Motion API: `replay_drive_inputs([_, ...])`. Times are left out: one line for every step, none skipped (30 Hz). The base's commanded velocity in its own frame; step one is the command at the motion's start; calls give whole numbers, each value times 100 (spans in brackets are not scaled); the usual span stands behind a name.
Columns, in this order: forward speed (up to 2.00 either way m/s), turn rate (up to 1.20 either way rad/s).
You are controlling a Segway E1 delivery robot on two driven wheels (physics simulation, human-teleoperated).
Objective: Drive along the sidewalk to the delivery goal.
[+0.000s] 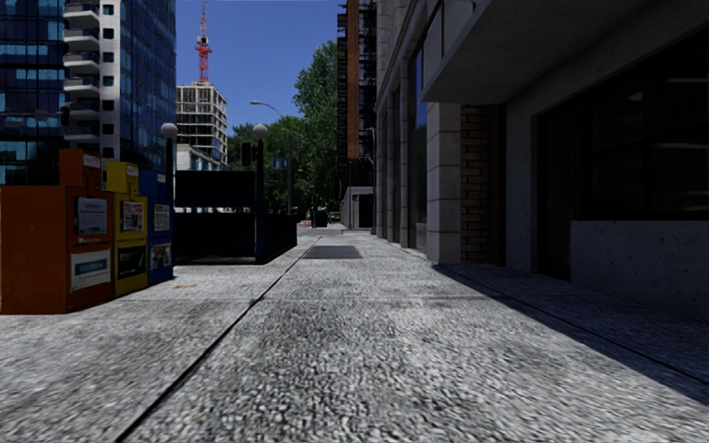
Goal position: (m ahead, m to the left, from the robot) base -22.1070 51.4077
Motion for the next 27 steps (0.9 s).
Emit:
replay_drive_inputs([200, 0])
replay_drive_inputs([200, 0])
replay_drive_inputs([200, 0])
replay_drive_inputs([200, 0])
replay_drive_inputs([200, 0])
replay_drive_inputs([200, 0])
replay_drive_inputs([200, 0])
replay_drive_inputs([200, 0])
replay_drive_inputs([200, 0])
replay_drive_inputs([200, 0])
replay_drive_inputs([200, 0])
replay_drive_inputs([200, 0])
replay_drive_inputs([200, 0])
replay_drive_inputs([200, 0])
replay_drive_inputs([200, 0])
replay_drive_inputs([200, 0])
replay_drive_inputs([200, 0])
replay_drive_inputs([200, 0])
replay_drive_inputs([200, 0])
replay_drive_inputs([200, 0])
replay_drive_inputs([200, 0])
replay_drive_inputs([200, 0])
replay_drive_inputs([200, 0])
replay_drive_inputs([200, 0])
replay_drive_inputs([200, 0])
replay_drive_inputs([200, 0])
replay_drive_inputs([200, 0])
